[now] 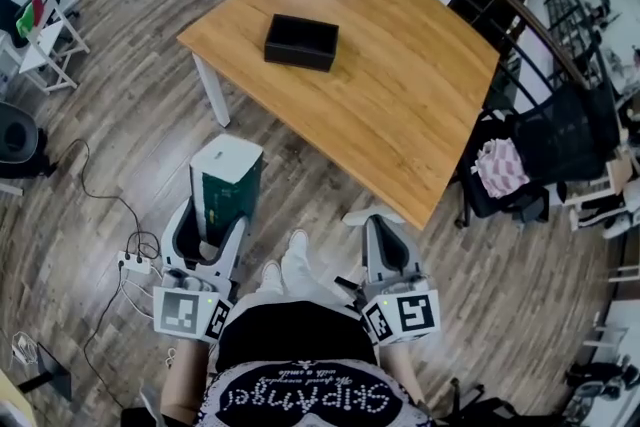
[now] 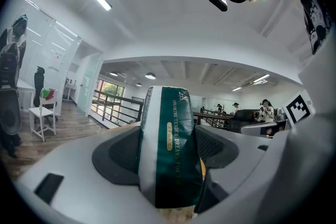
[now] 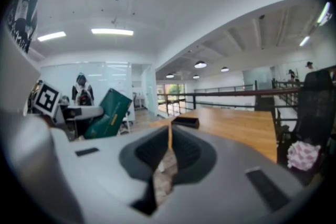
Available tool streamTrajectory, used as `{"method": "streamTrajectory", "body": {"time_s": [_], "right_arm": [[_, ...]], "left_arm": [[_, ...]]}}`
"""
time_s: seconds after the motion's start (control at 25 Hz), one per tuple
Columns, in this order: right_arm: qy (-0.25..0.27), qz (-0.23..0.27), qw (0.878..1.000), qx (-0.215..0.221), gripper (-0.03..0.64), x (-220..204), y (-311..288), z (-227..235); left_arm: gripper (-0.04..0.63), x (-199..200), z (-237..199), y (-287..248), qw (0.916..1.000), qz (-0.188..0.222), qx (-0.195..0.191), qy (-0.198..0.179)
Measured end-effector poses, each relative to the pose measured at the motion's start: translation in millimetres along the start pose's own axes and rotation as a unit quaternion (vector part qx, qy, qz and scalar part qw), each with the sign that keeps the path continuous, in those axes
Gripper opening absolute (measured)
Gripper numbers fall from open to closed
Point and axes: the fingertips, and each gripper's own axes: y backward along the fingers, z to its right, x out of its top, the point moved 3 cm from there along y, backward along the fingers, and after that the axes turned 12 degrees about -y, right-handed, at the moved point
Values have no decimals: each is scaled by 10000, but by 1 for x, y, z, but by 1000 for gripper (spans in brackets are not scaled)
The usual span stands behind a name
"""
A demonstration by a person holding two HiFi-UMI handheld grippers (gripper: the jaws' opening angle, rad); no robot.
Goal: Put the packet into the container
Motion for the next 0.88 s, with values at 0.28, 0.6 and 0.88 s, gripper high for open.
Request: {"method": "streamTrajectory", "body": {"time_s": [0.28, 0.6, 0.88], "right_arm": [[9, -128, 9998, 158, 40, 20, -51, 39], [7, -62, 9994, 342, 40, 35, -80, 71], [-81, -47, 9991, 407, 40, 37, -84, 84]], "left_arm": [[350, 7, -1, -63, 9997, 43, 227, 31], [350, 11, 5, -94, 9986, 162, 501, 0], [350, 16, 8, -99, 9974, 215, 677, -135]]}}
